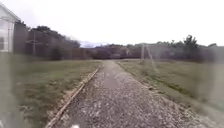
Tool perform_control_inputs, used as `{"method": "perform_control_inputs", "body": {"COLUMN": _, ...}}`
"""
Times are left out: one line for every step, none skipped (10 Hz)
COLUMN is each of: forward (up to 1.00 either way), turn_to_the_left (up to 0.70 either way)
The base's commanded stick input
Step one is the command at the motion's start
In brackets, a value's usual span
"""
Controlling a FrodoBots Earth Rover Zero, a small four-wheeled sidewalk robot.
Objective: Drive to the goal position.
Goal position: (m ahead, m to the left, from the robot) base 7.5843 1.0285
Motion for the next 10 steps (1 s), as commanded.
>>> {"method": "perform_control_inputs", "body": {"forward": 0.70, "turn_to_the_left": 0.00}}
{"method": "perform_control_inputs", "body": {"forward": 0.70, "turn_to_the_left": 0.00}}
{"method": "perform_control_inputs", "body": {"forward": 0.70, "turn_to_the_left": 0.00}}
{"method": "perform_control_inputs", "body": {"forward": 0.70, "turn_to_the_left": 0.00}}
{"method": "perform_control_inputs", "body": {"forward": 0.70, "turn_to_the_left": 0.00}}
{"method": "perform_control_inputs", "body": {"forward": 0.70, "turn_to_the_left": 0.00}}
{"method": "perform_control_inputs", "body": {"forward": 0.70, "turn_to_the_left": 0.00}}
{"method": "perform_control_inputs", "body": {"forward": 0.70, "turn_to_the_left": 0.00}}
{"method": "perform_control_inputs", "body": {"forward": 0.70, "turn_to_the_left": 0.00}}
{"method": "perform_control_inputs", "body": {"forward": 0.70, "turn_to_the_left": 0.00}}
